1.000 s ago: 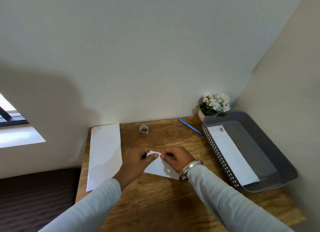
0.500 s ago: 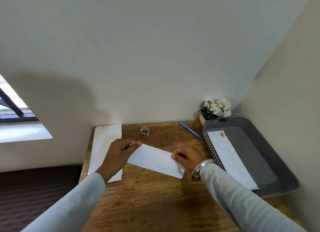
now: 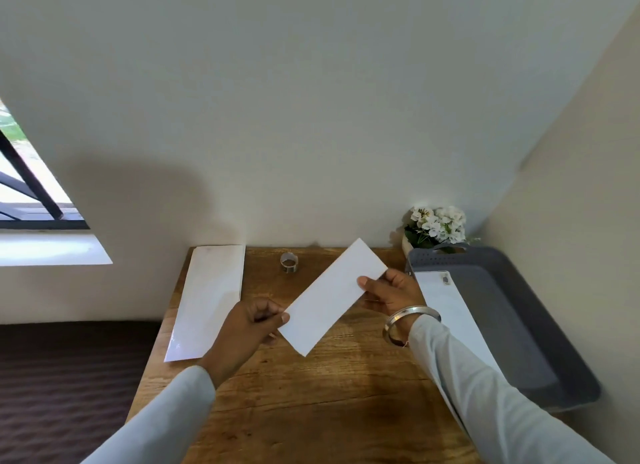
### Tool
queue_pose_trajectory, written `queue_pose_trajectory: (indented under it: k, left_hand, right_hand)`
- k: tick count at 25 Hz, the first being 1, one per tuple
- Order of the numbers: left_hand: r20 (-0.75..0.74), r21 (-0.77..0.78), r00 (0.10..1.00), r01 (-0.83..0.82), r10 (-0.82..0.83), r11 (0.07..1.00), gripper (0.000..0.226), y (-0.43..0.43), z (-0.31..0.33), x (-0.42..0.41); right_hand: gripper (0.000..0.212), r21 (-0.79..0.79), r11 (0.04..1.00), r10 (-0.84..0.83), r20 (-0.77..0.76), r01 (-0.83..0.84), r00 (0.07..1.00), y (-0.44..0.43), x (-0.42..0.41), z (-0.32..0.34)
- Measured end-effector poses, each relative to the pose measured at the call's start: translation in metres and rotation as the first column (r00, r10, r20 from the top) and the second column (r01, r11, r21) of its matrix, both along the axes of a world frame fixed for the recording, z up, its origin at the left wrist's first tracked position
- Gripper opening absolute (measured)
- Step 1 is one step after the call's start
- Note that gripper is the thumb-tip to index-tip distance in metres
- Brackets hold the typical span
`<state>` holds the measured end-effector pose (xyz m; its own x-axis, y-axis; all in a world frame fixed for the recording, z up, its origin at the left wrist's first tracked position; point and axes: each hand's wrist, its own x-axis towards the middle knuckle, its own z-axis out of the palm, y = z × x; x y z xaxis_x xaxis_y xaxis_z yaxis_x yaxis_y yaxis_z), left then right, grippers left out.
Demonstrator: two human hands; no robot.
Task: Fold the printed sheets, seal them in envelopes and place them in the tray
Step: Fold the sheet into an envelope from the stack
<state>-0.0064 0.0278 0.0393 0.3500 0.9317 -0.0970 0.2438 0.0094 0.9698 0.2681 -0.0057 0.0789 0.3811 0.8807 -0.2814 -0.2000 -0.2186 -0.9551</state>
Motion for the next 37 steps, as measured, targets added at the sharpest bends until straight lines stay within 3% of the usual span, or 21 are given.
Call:
queue_pose_trajectory:
  k: [2,5,7,9,12,14,16,20,22,25,30,34,37]
  left_hand:
    - [0.005,-0.031,1.0,0.001,-0.001,1.0,0.006,-0.007,-0.006,0.007]
    - [-0.142,-0.03,0.98,0.134,-0.137,0.991,0.012,-0.016,-0.014,0.013]
    - [-0.186,-0.003,0.973,0.135,-0.133,0.991,0.026,-0.018,-0.007,0.016]
    - [-0.121,0.071,0.991,0.057,-0.049,0.996,0.038,-0.013,0.013,0.023]
    - [-0.008,0.174,1.0,0.018,-0.017,0.985,0.04,0.004,0.043,0.034]
    - [-0.058,0.247,0.997,0.068,-0.055,0.967,0.027,0.011,0.052,0.04]
    - [-0.129,0.277,0.987,0.126,-0.093,0.953,0.016,0.015,0.049,0.042]
    - [-0.205,0.318,0.971,0.189,-0.127,0.929,0.01,0.011,0.043,0.044]
    - [-0.19,0.36,0.977,0.164,-0.099,0.918,0.012,0.006,0.045,0.045]
    - [-0.167,0.357,0.984,0.115,-0.058,0.927,0.016,0.005,0.047,0.039]
    - [-0.099,0.241,0.987,-0.096,0.123,0.966,0.016,0.019,0.039,0.011]
    - [-0.041,0.168,0.983,-0.172,0.181,0.971,0.017,0.022,0.034,-0.007]
    - [-0.037,0.136,0.986,-0.156,0.163,0.978,0.018,0.023,0.026,-0.014]
  right_hand:
    - [0.026,0.004,1.0,-0.007,-0.032,0.007,0.999,0.002,-0.008,-0.006]
    - [0.018,0.056,0.998,0.002,0.018,-0.003,1.0,0.01,-0.012,-0.006]
    - [0.003,0.069,0.991,0.091,0.276,-0.114,0.957,0.013,-0.012,-0.005]
    - [0.016,0.0,0.957,0.231,0.609,-0.292,0.758,0.015,-0.01,0.0]
    - [0.016,-0.146,0.865,0.391,0.797,-0.48,0.461,0.012,-0.018,0.015]
    - [0.022,-0.199,0.821,0.438,0.82,-0.535,0.368,0.01,-0.024,0.021]
    - [0.03,-0.2,0.806,0.442,0.829,-0.557,0.342,0.01,-0.03,0.02]
    - [0.035,-0.222,0.774,0.425,0.876,-0.593,0.227,0.008,-0.034,0.018]
    - [0.037,-0.226,0.756,0.422,0.886,-0.615,0.193,0.007,-0.036,0.016]
    - [0.036,-0.236,0.737,0.459,0.862,-0.633,0.214,0.006,-0.036,0.011]
    - [0.038,-0.276,0.725,0.491,0.85,-0.631,0.193,0.004,-0.022,-0.002]
    - [0.031,-0.341,0.733,0.522,0.836,-0.588,0.166,0.002,-0.006,-0.012]
    - [0.029,-0.438,0.717,0.562,0.823,-0.542,0.079,0.002,0.001,-0.009]
